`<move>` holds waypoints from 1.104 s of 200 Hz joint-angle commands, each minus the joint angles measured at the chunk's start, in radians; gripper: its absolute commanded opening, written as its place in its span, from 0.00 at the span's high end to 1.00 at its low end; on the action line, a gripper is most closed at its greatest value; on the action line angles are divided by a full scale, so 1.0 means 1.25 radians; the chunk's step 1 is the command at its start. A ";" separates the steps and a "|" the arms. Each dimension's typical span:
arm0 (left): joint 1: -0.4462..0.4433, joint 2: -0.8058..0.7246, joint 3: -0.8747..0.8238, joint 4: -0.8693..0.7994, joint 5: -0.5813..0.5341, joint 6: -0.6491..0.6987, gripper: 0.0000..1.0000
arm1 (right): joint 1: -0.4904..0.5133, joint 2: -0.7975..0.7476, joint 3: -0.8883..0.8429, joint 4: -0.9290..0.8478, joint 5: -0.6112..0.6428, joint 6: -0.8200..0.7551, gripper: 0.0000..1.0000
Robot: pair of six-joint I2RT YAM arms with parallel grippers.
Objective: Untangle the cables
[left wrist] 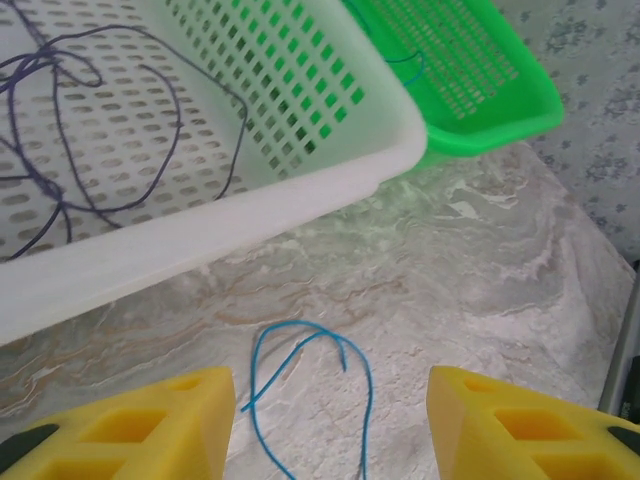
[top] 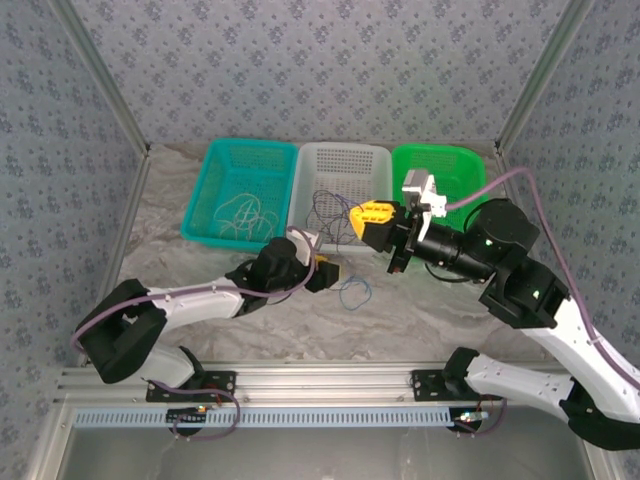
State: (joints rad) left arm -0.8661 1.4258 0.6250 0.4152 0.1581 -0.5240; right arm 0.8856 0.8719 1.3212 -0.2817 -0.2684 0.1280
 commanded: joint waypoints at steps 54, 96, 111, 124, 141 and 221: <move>-0.004 0.019 -0.061 0.010 -0.082 -0.113 0.46 | -0.021 -0.062 0.043 -0.069 0.078 -0.067 0.99; -0.004 0.026 -0.053 -0.012 -0.074 -0.107 0.47 | -0.022 -0.076 0.043 -0.064 0.112 -0.070 0.99; -0.004 0.032 -0.057 -0.016 -0.076 -0.114 0.48 | -0.023 -0.083 0.043 -0.060 0.122 -0.072 0.99; -0.005 0.036 -0.060 -0.012 -0.075 -0.125 0.50 | -0.023 -0.086 0.040 -0.055 0.123 -0.069 0.98; -0.004 0.041 -0.063 0.000 -0.069 -0.129 0.57 | -0.024 -0.079 0.037 -0.050 0.110 -0.061 0.98; -0.004 0.058 -0.062 0.010 -0.056 -0.135 1.00 | -0.026 -0.070 0.029 0.011 0.125 -0.066 0.97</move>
State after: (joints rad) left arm -0.8661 1.4803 0.5430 0.4145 0.0731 -0.6823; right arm 0.8593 0.7887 1.3487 -0.3286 -0.1287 0.0586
